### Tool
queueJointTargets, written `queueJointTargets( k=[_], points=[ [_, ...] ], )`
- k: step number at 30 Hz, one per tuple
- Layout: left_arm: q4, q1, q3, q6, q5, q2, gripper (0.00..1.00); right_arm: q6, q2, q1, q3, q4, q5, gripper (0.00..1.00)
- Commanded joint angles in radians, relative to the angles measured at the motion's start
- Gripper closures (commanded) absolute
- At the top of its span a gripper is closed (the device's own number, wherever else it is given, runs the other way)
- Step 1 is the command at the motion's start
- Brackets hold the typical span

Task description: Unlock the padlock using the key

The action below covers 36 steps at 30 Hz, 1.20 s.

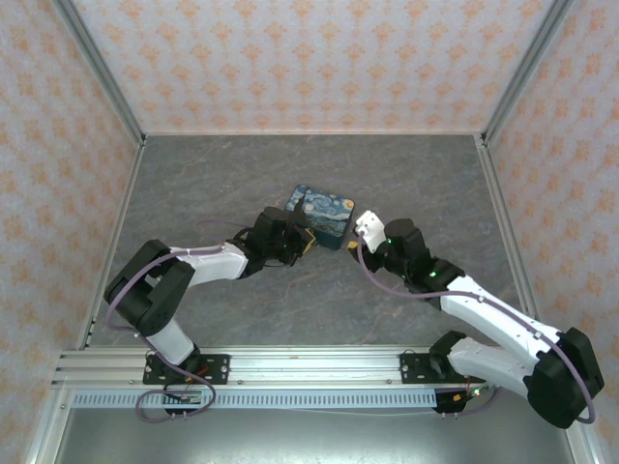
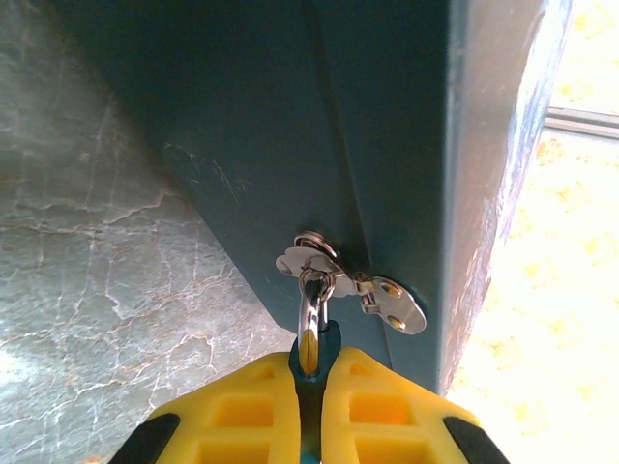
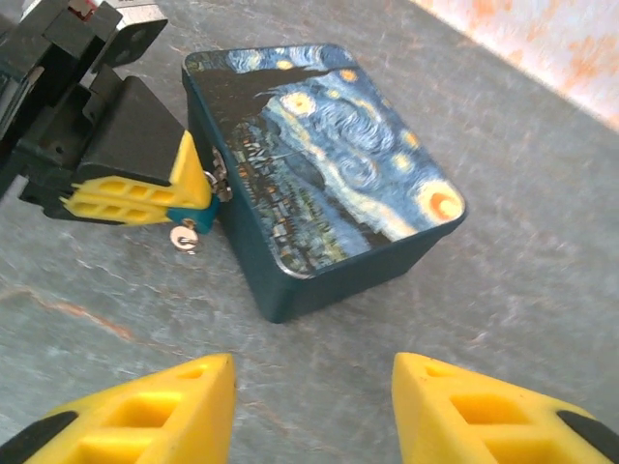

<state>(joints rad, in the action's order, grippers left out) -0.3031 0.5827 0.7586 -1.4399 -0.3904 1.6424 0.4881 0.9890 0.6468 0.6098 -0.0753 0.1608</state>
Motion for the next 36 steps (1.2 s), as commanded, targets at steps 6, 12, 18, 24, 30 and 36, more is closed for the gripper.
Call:
queueJointTargets(
  k=[6,12,18,24,30,36],
  points=[
    [0.107,0.003,0.061,-0.042,0.007,-0.055,1.00,0.375,-0.029,0.137,-0.079,0.113,-0.175,0.38],
    [0.144,0.012,0.080,-0.060,0.003,-0.076,1.00,0.460,0.004,0.193,-0.160,0.238,-0.156,0.29],
    [0.167,0.028,0.097,-0.106,-0.011,-0.091,1.00,0.396,0.082,0.204,-0.196,0.356,-0.114,0.27],
    [0.197,0.049,0.123,-0.138,-0.018,-0.103,1.00,0.336,0.158,0.205,-0.188,0.446,-0.083,0.28],
    [0.218,0.058,0.128,-0.151,-0.014,-0.121,1.00,0.318,0.240,0.205,-0.169,0.513,-0.079,0.35],
    [0.231,0.061,0.122,-0.152,-0.008,-0.133,1.00,0.305,0.285,0.205,-0.144,0.527,-0.079,0.47]
  ],
)
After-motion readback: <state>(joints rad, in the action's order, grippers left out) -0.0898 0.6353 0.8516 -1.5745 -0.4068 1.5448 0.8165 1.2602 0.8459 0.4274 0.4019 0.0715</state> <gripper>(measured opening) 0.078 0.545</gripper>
